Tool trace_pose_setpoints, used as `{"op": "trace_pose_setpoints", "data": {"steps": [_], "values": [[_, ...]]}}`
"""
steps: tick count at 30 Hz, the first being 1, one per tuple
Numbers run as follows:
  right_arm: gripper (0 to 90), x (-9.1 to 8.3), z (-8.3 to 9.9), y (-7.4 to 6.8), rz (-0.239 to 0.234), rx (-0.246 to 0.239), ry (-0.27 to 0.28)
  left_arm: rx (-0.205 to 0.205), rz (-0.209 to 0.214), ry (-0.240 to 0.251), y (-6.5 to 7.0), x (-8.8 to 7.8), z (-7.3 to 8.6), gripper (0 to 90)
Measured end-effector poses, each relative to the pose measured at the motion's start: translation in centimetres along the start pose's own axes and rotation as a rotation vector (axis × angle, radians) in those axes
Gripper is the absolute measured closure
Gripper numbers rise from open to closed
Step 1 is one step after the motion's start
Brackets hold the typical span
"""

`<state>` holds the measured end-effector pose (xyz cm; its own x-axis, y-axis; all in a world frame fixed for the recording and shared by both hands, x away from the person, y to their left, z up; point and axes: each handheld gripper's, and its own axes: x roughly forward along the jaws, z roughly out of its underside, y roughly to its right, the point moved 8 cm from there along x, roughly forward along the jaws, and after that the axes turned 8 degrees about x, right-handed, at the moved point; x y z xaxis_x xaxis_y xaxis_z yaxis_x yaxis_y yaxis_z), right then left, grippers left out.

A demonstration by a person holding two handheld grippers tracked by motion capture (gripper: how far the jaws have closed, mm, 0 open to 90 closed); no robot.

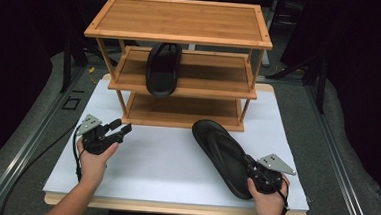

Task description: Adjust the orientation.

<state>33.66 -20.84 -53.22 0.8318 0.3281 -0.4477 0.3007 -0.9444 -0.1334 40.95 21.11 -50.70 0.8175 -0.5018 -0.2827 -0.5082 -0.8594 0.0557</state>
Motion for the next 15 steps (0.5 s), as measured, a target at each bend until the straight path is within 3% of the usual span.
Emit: {"op": "trace_pose_setpoints", "data": {"steps": [15], "values": [[84.2, -2.5, -3.5, -1.1, -0.061, 0.026, 0.138, -0.019, -0.032, 0.002, -0.8, -1.0, 0.3, 48.8]]}}
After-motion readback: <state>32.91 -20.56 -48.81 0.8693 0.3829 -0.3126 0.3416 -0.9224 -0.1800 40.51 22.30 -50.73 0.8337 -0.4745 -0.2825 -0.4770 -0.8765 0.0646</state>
